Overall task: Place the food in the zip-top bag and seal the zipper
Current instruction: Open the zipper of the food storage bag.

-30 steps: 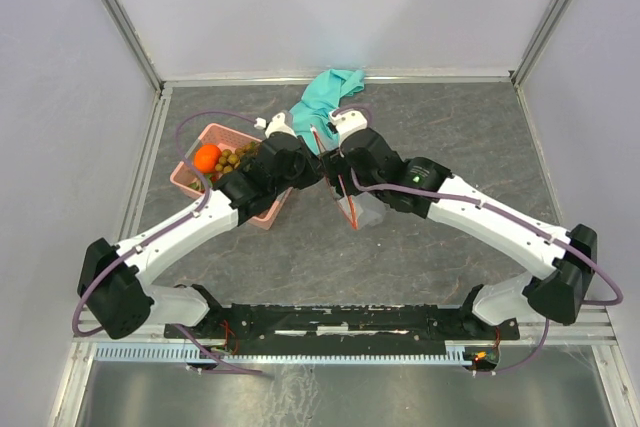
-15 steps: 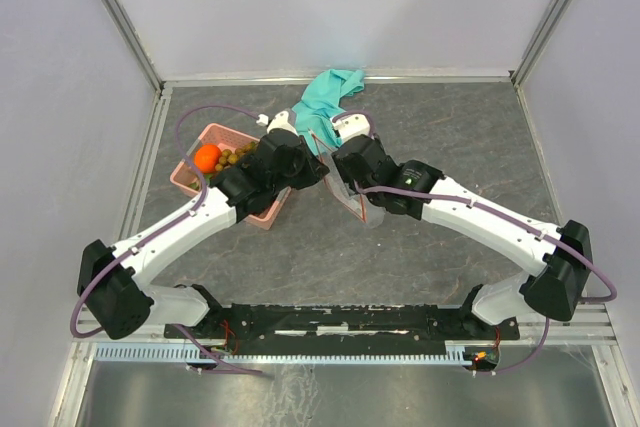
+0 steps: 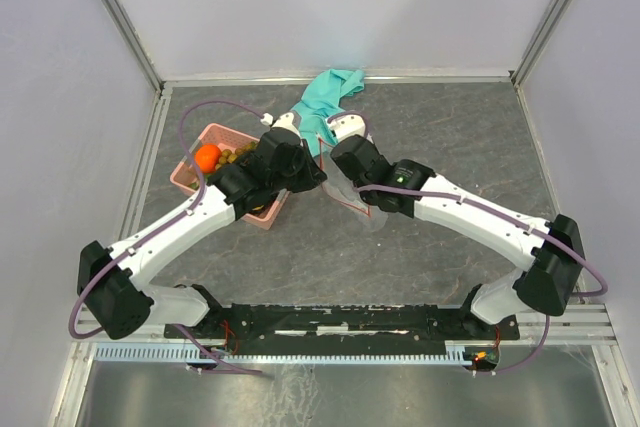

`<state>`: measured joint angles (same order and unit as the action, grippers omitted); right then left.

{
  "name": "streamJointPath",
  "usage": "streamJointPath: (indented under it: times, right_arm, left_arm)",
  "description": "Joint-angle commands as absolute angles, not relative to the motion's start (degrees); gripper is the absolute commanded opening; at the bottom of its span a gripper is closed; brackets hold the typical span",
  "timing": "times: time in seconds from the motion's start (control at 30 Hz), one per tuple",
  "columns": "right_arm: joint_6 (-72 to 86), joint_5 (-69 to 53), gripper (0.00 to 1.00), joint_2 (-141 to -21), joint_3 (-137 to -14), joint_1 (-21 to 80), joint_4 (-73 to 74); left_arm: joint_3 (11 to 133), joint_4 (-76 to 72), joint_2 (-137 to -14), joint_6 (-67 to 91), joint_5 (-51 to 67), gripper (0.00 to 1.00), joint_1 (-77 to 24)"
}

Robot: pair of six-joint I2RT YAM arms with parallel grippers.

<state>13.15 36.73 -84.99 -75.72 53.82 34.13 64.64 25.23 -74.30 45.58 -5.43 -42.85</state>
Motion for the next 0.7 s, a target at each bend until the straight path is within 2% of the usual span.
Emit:
streamJointPath:
  times: [0.0, 0.1, 0.37, 0.5, 0.6, 0.67]
  right_arm:
    - [12.46, 43.75, 0.09, -83.49, -77.40, 52.07, 33.63]
    - [12.98, 46.74, 0.02, -82.49, -77.65, 50.90, 34.88]
    - [14.87, 48.76, 0.02, -80.01, -77.11, 48.87, 36.70]
    - [14.03, 47.75, 0.01, -79.84, -76.82, 48.87, 35.60]
    - [12.40, 47.54, 0.02, -79.99, -76.44, 48.87, 34.36]
    - [11.13, 48.34, 0.02, -80.25, -75.75, 48.87, 33.18]
  left_arm:
    - [67.69, 28.14, -72.24, 41.23, -5.12, 0.03, -43.02]
    - [67.10, 29.38, -71.62, 40.18, -5.52, 0.03, -42.98]
    - [64.77, 30.16, -71.91, 38.96, -8.58, 0.04, -42.89]
    - [64.61, 26.09, -72.57, 39.48, -6.65, 0.13, -42.85]
    - [64.89, 23.11, -72.97, 40.05, -5.92, 0.28, -42.84]
    - [65.21, 22.10, -72.95, 40.32, -6.07, 0.42, -42.74]
